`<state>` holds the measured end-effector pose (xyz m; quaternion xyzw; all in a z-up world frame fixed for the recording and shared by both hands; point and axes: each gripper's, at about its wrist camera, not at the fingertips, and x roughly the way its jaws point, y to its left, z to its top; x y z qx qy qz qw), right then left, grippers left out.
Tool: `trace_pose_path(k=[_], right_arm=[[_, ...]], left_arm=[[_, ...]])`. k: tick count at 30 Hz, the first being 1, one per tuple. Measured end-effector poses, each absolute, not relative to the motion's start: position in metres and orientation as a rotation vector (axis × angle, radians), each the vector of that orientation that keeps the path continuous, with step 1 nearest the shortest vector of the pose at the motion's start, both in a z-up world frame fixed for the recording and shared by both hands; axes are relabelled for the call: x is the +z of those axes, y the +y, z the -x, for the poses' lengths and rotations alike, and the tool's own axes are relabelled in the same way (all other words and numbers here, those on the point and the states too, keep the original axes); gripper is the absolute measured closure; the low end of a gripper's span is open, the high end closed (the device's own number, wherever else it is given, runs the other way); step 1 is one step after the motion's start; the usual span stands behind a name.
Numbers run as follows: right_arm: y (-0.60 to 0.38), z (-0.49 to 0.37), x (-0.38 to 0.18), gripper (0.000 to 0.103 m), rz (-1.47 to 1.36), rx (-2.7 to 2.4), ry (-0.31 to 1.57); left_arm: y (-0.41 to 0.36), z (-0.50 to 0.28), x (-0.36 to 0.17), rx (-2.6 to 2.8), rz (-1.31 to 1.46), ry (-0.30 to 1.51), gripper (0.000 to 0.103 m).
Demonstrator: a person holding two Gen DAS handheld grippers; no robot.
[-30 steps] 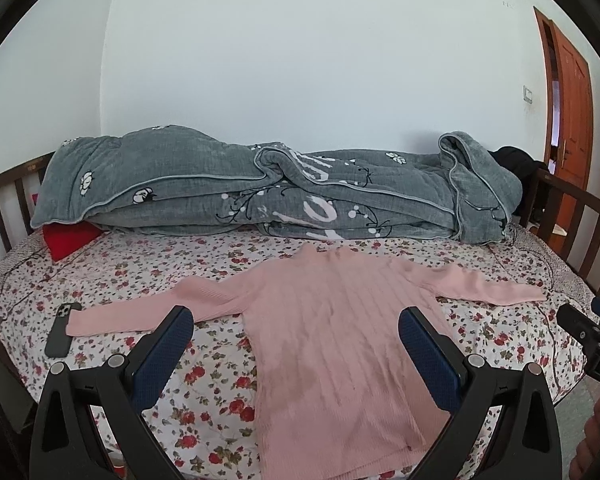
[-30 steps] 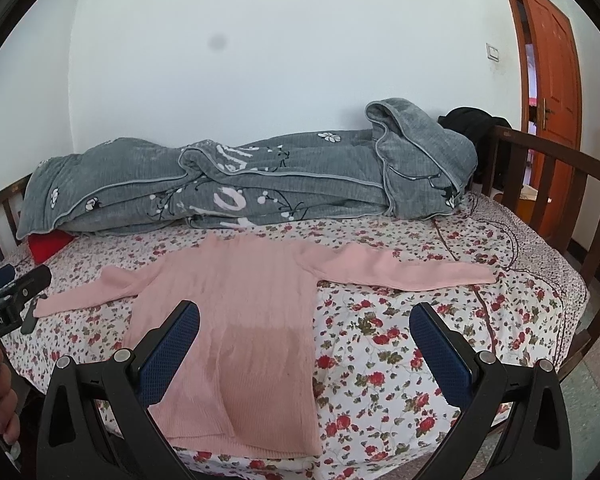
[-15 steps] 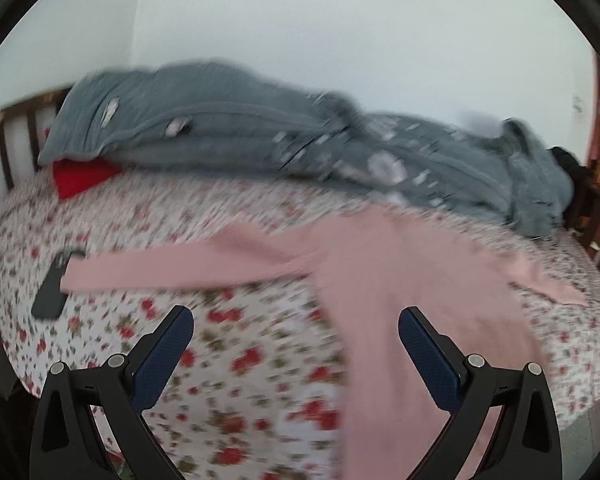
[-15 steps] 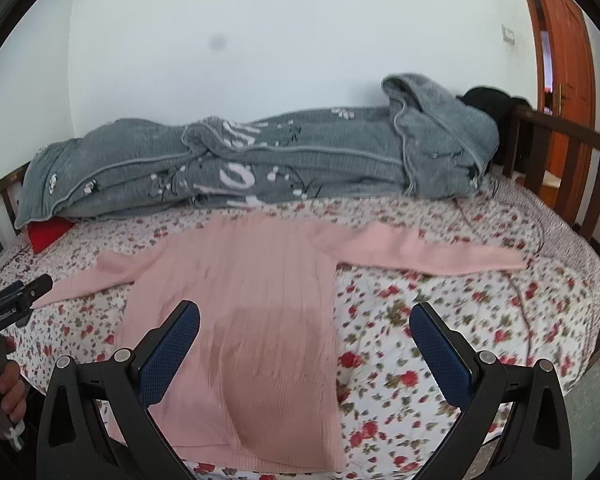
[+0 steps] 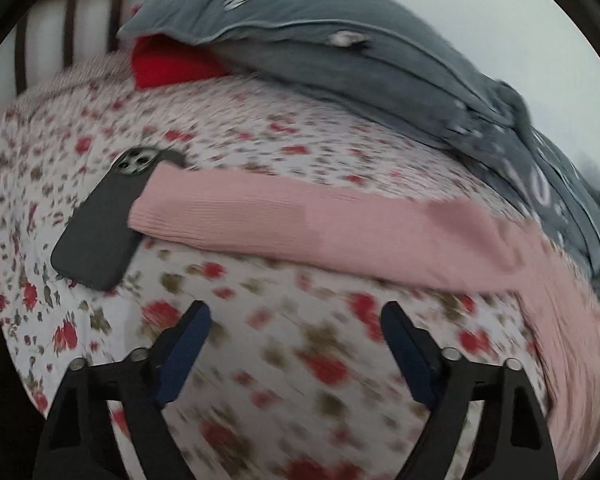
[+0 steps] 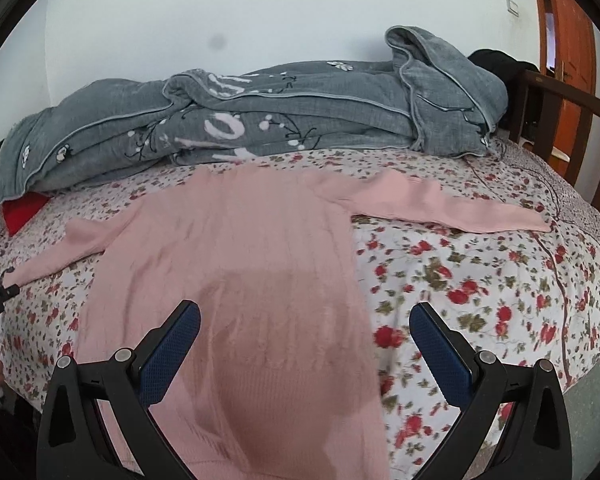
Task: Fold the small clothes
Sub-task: 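Grasp the sweater sleeve cuff with the left gripper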
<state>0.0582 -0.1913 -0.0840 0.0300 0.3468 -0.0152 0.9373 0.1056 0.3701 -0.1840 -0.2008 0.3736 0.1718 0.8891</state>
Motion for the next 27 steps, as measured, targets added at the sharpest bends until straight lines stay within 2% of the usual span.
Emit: trace_pose_path(k=[8, 10, 16, 17, 18, 19, 27], right_arm=[[-0.170, -0.070, -0.093, 0.000, 0.020, -0.037, 0.729], [-0.170, -0.074, -0.093, 0.000, 0.030, -0.036, 0.731], [-0.174, -0.089, -0.096, 0.000, 0.030, -0.037, 0.741], [-0.175, -0.091, -0.097, 0.000, 0.027, -0.036, 0.745], [-0.176, -0.093, -0.098, 0.000, 0.023, -0.035, 0.748], [-0.179, -0.097, -0.099, 0.000, 0.018, -0.033, 0.751], [-0.196, -0.110, -0.093, 0.000, -0.028, -0.004, 0.730]], left_arm=[[0.425, -0.121, -0.198, 0.380, 0.625, 0.701, 0.025], [0.433, -0.130, -0.199, 0.396, 0.646, 0.703, 0.031], [0.436, -0.147, -0.195, 0.500, 0.571, 0.734, 0.058], [0.435, -0.148, -0.192, 0.527, 0.552, 0.745, 0.067], [0.436, -0.148, -0.189, 0.534, 0.536, 0.745, 0.091], [0.436, -0.149, -0.185, 0.519, 0.524, 0.745, 0.096], [0.394, -0.155, -0.099, 0.475, 0.420, 0.640, 0.096]])
